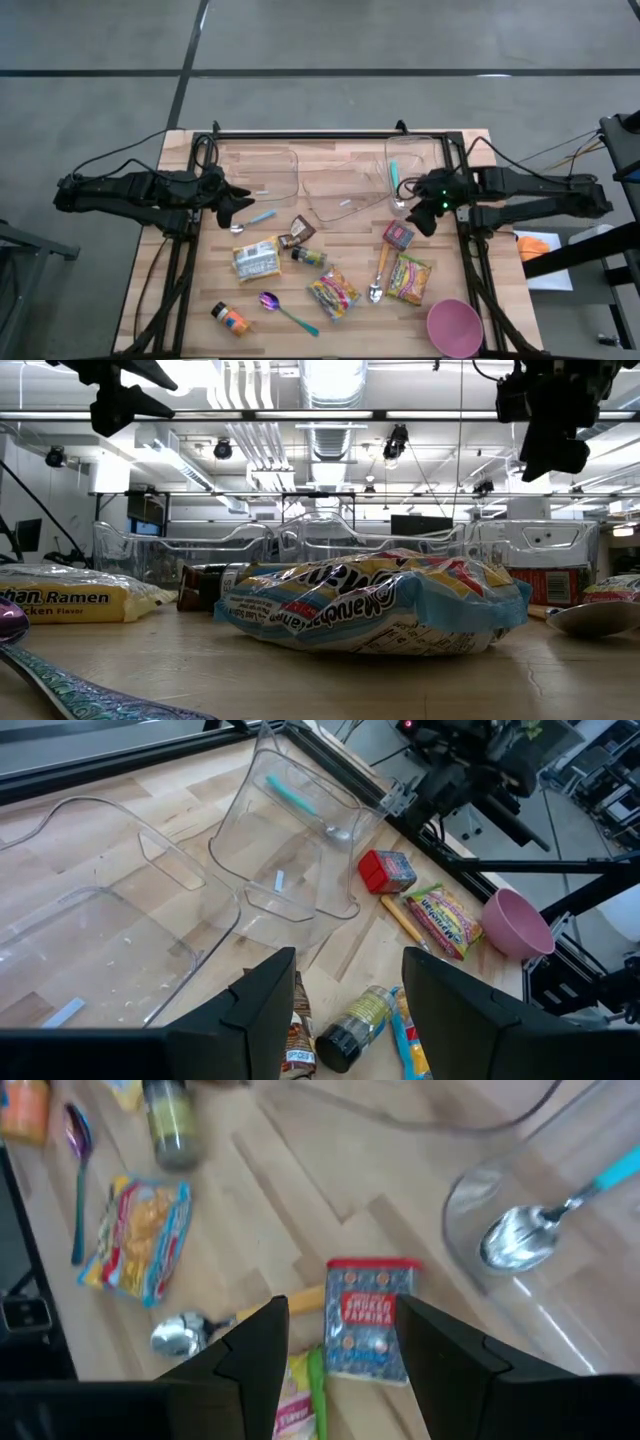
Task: Pick & Place Food Item
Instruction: Put the red seasoning can into the left transparent bin
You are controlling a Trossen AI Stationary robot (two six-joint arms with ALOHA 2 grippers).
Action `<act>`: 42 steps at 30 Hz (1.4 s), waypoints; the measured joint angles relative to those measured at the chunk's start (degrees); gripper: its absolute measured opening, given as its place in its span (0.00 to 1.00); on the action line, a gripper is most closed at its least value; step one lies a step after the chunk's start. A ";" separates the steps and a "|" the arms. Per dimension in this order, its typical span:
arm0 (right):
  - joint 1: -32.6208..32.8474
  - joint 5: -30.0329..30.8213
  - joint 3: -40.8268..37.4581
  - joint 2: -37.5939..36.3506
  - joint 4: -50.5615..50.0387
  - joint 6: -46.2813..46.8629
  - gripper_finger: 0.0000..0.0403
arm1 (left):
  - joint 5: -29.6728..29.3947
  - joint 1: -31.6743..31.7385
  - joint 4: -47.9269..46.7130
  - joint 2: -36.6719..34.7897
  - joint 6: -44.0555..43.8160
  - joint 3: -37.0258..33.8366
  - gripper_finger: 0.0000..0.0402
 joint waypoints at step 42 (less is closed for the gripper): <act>10.76 0.59 -1.57 17.19 3.35 9.03 0.45 | 0.41 0.00 -0.44 0.00 0.03 -0.02 0.48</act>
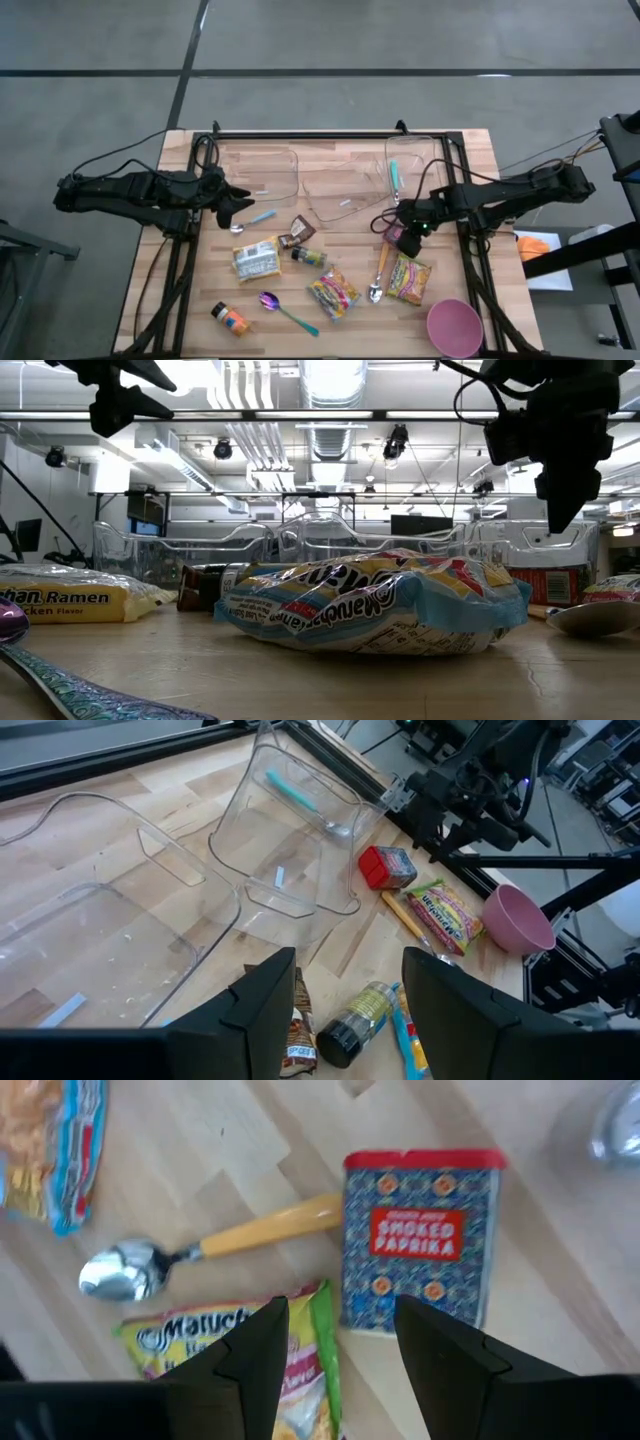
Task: Pick & Place Food Item
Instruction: Put the red seasoning can into the left transparent bin
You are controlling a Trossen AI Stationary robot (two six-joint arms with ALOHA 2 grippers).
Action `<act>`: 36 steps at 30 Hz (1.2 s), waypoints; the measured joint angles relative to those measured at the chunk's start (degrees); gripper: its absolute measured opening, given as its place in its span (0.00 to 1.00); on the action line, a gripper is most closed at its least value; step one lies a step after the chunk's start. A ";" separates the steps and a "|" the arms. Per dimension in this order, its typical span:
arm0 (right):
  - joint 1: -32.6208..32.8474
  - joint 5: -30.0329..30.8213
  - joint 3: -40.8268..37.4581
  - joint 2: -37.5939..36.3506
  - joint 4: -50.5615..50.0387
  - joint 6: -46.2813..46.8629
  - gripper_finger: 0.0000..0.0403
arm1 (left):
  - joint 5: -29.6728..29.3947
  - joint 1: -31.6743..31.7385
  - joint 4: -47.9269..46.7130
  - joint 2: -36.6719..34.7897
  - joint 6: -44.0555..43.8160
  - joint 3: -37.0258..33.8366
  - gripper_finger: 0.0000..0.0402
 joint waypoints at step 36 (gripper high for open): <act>-0.04 -0.58 -0.14 0.40 -3.31 12.63 0.51 | 0.00 0.01 -0.01 0.00 -0.01 -0.02 0.48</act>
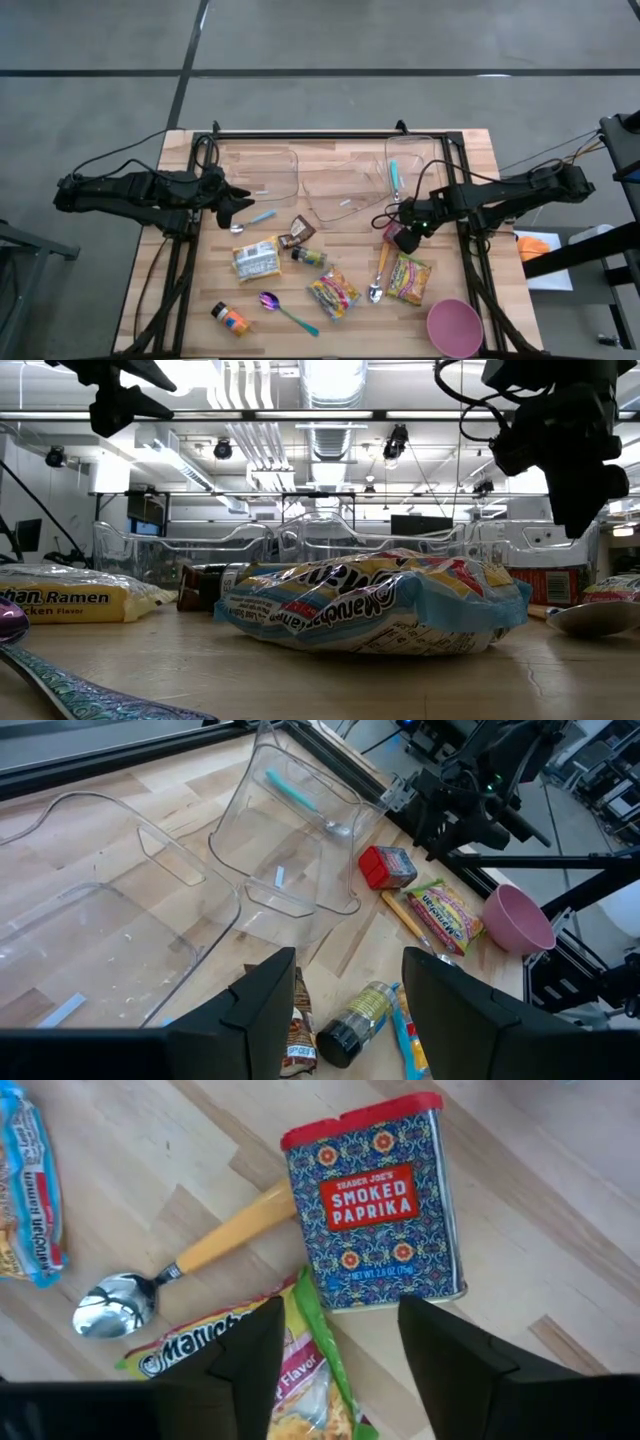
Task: Pick & Place Food Item
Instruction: Put the red seasoning can into the left transparent bin
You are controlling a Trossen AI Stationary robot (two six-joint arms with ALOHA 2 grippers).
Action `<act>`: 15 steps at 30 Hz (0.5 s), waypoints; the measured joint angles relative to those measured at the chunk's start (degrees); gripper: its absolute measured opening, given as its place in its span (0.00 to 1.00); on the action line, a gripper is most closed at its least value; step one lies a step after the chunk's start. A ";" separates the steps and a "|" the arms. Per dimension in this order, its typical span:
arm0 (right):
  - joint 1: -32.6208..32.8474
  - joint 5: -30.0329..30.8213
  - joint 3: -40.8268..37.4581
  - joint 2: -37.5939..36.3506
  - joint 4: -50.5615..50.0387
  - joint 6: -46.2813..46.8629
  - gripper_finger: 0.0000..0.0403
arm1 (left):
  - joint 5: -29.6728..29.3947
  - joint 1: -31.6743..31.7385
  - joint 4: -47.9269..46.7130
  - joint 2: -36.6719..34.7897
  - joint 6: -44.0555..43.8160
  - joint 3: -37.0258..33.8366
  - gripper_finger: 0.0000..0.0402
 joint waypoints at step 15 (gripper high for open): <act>0.02 -1.89 -1.96 0.02 1.22 -2.52 0.94 | 0.00 0.02 0.00 0.00 -0.02 0.00 0.48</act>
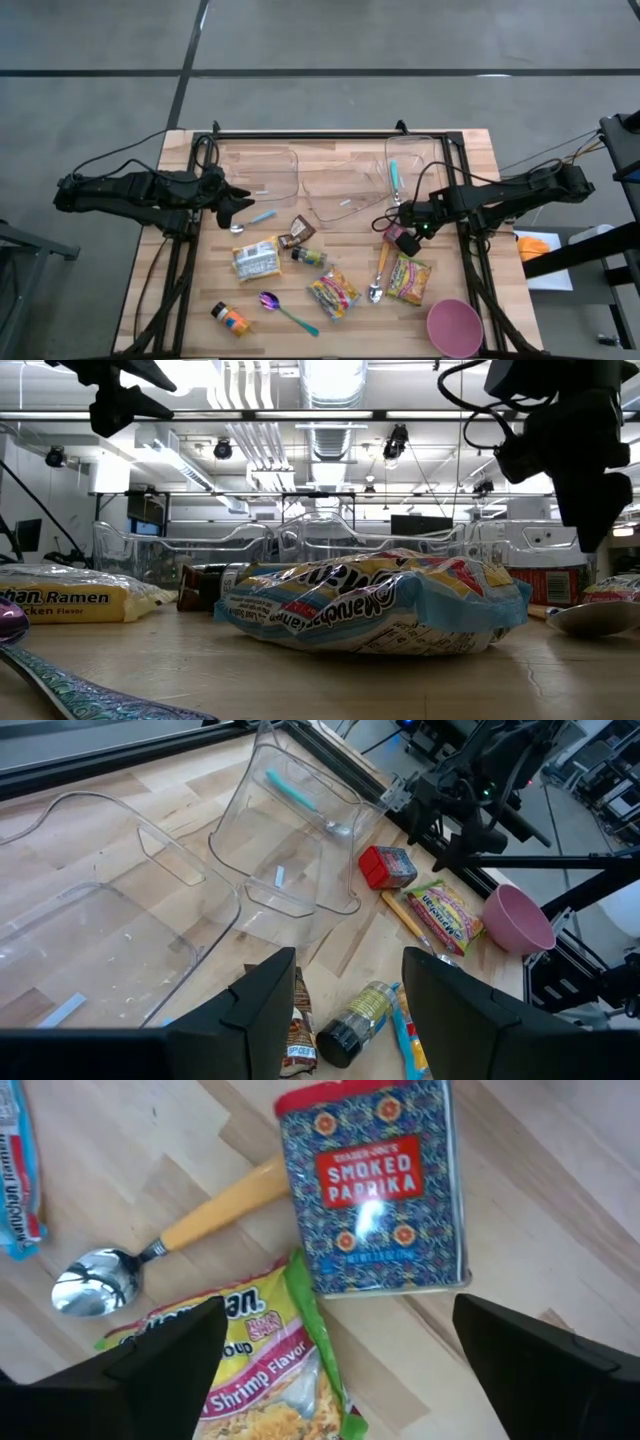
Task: Pick & Place Food Item
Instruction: Put the red seasoning can into the left transparent bin
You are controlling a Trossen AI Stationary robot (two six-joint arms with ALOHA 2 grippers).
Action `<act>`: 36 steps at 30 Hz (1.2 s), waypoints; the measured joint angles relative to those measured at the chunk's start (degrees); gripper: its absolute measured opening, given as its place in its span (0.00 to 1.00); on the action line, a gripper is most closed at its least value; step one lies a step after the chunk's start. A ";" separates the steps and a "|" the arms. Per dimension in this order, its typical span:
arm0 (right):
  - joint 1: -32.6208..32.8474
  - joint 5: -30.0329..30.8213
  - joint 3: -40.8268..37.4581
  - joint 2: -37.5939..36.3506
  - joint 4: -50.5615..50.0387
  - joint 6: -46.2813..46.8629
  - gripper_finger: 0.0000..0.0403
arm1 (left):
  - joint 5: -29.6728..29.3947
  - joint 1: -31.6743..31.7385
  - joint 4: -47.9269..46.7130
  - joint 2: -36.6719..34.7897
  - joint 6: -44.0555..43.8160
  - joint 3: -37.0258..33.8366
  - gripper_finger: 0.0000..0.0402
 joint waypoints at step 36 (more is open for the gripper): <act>0.22 9.68 4.84 19.50 -0.51 -9.39 0.99 | -0.17 -0.01 0.00 0.02 -0.02 0.00 0.48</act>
